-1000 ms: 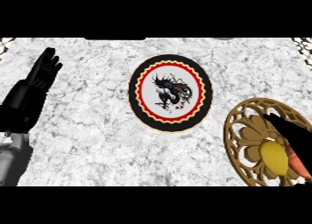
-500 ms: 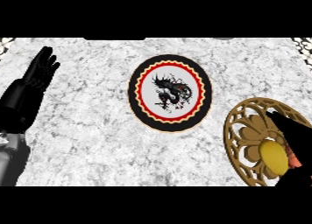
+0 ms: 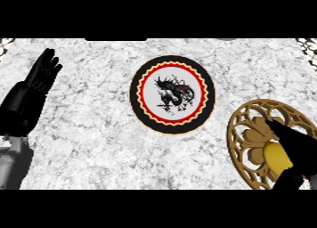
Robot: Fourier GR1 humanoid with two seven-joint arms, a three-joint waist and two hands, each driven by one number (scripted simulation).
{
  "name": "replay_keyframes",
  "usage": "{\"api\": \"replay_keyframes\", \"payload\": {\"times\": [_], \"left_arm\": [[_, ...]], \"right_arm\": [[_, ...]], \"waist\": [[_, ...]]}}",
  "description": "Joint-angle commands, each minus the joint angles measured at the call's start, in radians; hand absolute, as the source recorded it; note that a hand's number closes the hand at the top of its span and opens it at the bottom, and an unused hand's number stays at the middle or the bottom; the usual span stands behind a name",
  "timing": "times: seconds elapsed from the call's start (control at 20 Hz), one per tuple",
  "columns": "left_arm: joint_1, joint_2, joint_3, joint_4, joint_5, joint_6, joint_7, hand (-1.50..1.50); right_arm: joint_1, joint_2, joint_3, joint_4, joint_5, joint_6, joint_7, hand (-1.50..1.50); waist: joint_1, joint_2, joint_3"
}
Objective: Pick the lemon from the placemat and place it in the plate
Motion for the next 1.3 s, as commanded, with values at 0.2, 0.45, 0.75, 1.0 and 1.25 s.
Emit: {"api": "replay_keyframes", "payload": {"times": [0.2,0.45,0.75,1.0,1.25], "left_arm": [[-0.01,-0.044,0.01,0.002,-0.051,-0.003,0.007,0.0],[0.041,-0.07,0.011,-0.036,-0.052,-0.02,-0.007,0.0],[-0.001,0.01,0.102,0.046,0.014,-0.107,-0.03,0.0],[0.025,-0.027,0.069,-0.017,-0.026,-0.055,0.012,0.0],[0.06,-0.043,0.06,-0.058,-0.046,-0.033,0.017,0.0]], "right_arm": [[0.071,0.1,-0.008,0.051,0.108,0.055,-0.016,-1.5],[0.009,0.132,-0.029,0.224,0.21,0.064,-0.096,-1.5],[0.009,0.133,-0.045,0.274,0.361,-0.179,-0.33,1.5],[0.229,0.155,-0.148,0.161,0.383,-0.306,-0.12,1.5],[0.498,0.116,-0.211,-0.018,0.496,-0.465,-0.055,1.5]], "waist": [[-0.003,0.0,0.0],[0.004,0.0,0.0],[0.005,0.002,0.0],[-0.028,-0.007,0.0],[-0.046,-0.011,-0.001]]}}
